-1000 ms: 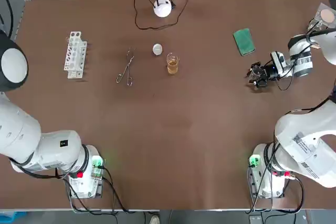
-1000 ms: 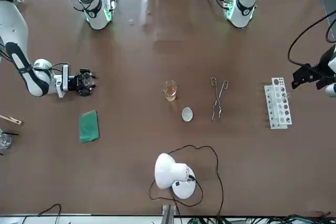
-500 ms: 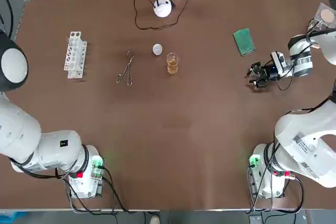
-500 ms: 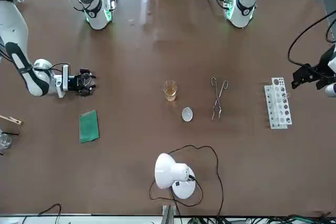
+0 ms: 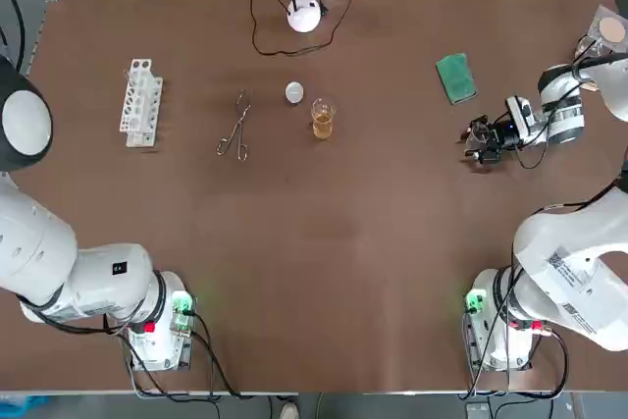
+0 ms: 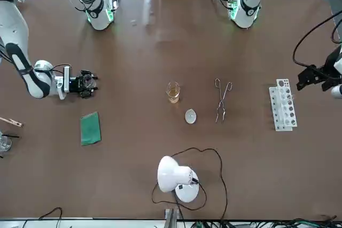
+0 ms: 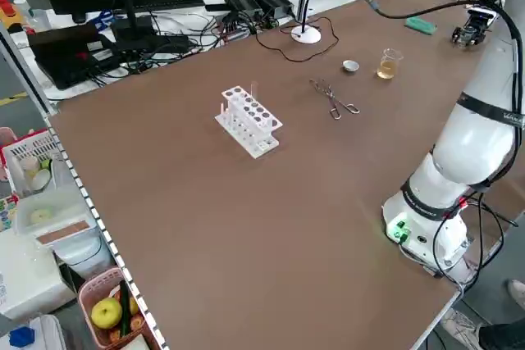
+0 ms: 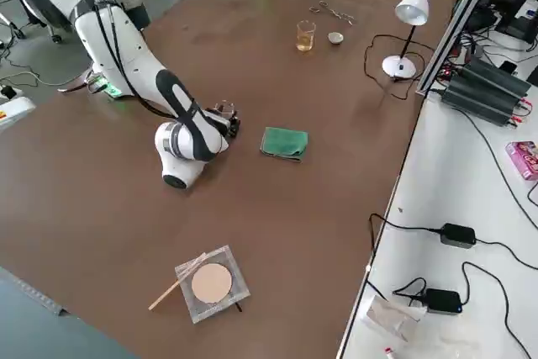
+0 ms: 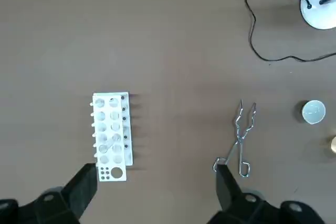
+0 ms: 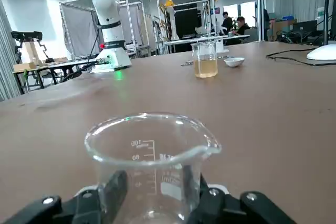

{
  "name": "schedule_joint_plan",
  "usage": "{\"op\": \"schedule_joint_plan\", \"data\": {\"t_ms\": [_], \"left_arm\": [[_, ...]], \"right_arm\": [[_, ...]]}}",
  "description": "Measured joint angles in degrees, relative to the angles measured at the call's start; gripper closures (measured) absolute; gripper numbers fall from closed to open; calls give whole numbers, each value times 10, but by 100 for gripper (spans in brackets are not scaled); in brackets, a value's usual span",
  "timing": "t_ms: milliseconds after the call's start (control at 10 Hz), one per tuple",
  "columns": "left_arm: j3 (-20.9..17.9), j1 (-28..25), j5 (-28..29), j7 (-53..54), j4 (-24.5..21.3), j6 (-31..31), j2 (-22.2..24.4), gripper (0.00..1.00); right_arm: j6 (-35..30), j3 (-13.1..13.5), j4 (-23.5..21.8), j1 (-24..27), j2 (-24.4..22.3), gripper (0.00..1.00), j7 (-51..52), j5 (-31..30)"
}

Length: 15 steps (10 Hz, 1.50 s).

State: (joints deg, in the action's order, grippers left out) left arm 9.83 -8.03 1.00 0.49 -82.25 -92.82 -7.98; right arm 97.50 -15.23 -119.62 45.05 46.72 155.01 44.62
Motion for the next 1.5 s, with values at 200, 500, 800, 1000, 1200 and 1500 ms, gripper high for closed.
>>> {"op": "schedule_joint_plan", "data": {"t_ms": [200,500,800,1000,1200,1500], "left_arm": [[0,0,0,0,0,0,0,0],[-1,0,0,0,0,0,0,0],[-2,-1,0,0,0,0,0,0],[-2,-1,0,0,0,0,0,0],[-2,-1,0,0,0,0,0,0],[-2,-1,0,0,0,0,0,0]], "right_arm": [[0,0,0,0,0,38,0,0],[3,0,1,-1,0,36,0,0],[2,0,2,-1,0,12,0,0],[1,0,2,-1,0,0,0,0],[-4,0,3,-1,0,0,0,0],[-26,0,7,0,0,0,0,1]]}}
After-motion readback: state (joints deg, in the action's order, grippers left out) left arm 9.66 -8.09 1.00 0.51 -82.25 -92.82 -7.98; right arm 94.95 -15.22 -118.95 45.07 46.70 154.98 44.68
